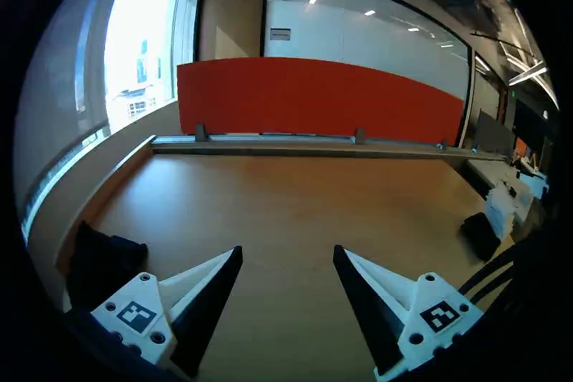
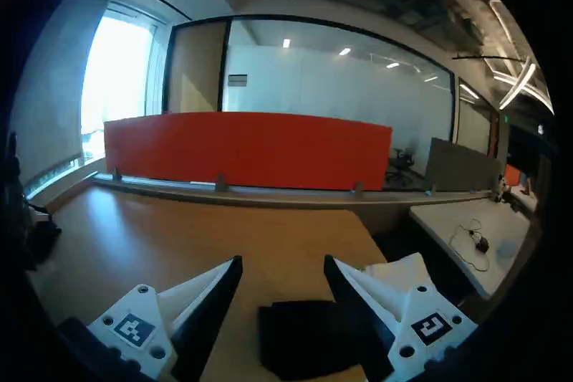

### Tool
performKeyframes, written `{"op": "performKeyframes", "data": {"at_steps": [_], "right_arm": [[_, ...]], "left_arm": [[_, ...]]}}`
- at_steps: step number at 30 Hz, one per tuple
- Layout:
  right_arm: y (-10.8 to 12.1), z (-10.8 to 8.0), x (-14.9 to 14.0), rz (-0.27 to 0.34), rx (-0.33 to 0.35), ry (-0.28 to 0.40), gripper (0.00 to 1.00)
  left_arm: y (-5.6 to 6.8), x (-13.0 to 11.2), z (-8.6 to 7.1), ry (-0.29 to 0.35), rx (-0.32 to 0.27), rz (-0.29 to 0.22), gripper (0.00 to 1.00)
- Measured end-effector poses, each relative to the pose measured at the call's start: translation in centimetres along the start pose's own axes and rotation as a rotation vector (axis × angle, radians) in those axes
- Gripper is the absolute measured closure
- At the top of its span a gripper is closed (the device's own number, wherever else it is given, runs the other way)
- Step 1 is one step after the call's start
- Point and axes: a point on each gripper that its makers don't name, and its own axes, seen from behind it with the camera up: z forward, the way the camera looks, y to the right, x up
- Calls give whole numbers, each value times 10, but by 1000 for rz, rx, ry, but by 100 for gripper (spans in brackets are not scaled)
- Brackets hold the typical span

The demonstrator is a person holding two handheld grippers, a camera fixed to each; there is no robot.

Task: Fold towel

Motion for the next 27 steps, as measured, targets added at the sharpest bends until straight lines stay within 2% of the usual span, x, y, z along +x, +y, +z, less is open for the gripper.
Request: {"op": "performKeyframes", "data": {"at_steps": [6, 12, 18, 27], "right_arm": [[-28, 6, 15, 9, 21, 33, 12], [-57, 8, 38, 17, 37, 81, 12], [-92, 8, 58, 21, 65, 128, 12], [-135, 13, 71, 24, 77, 152, 12]], "left_arm": [[-11, 24, -2, 73, 14, -15, 6], [-21, 43, -4, 132, 26, -6, 6], [-26, 55, -5, 171, 26, -7, 6], [-36, 66, -8, 212, 38, -13, 6]]}}
